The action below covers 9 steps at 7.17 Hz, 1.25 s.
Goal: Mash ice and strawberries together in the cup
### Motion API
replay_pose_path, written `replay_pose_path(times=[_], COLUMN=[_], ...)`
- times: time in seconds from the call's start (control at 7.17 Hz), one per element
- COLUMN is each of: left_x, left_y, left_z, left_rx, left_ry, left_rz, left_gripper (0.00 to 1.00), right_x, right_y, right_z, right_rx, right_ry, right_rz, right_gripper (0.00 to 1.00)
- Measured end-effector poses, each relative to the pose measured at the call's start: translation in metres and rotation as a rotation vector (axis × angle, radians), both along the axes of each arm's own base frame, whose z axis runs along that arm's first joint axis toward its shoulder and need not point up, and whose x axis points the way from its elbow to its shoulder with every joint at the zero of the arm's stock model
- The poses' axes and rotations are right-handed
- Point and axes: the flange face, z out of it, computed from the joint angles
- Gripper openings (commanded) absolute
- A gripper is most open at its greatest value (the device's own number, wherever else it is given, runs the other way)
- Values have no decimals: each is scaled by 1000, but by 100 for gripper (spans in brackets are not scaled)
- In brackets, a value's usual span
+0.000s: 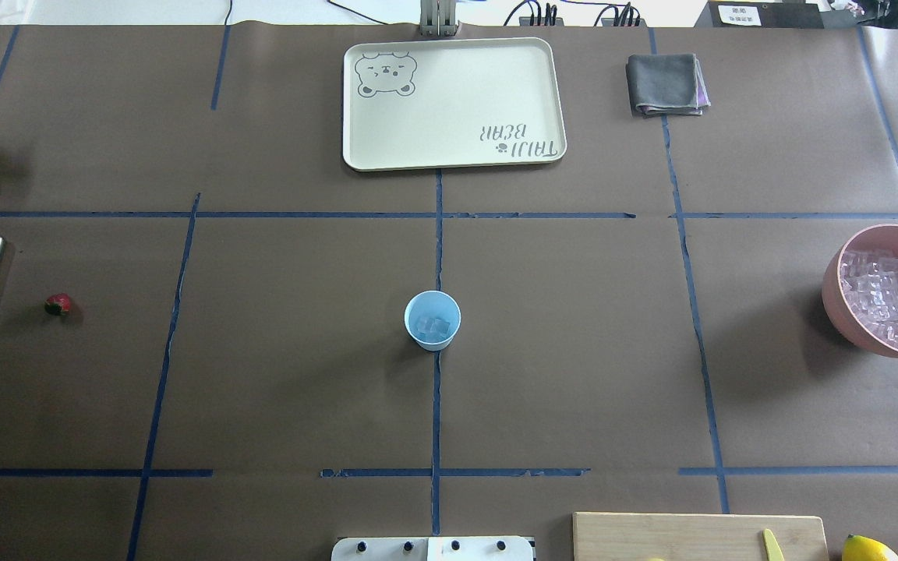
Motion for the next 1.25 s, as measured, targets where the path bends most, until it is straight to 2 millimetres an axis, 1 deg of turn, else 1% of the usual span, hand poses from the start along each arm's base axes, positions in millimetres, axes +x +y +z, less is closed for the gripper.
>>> replay_pose_path(times=[0.14,0.28,0.42,0.56,0.7,0.98,1.25], left_x=[20,45,68,92,114,154,198], left_y=[-2,-2,0,3,5,6,14], left_z=[-7,-17,-21,-21,-16,6,21], left_rx=[-20,-28,-34,-53,-66,-72,-78], left_ry=[-35,-44,-42,-41,-35,-5,-7], left_rz=[-10,-5,11,27,36,14,-11], left_gripper=[100,100,100,100,100,100,100], right_x=[0,0,0,-1,-1,-1,-1], right_y=[0,0,0,1,1,1,1], right_z=[0,0,0,1,1,2,3], right_rx=[1,2,1,0,-2,-4,-4], right_ry=[-1,-4,-5,-6,-6,-6,-7], right_rz=[2,3,3,3,3,3,3], right_gripper=[99,99,99,99,99,99,99])
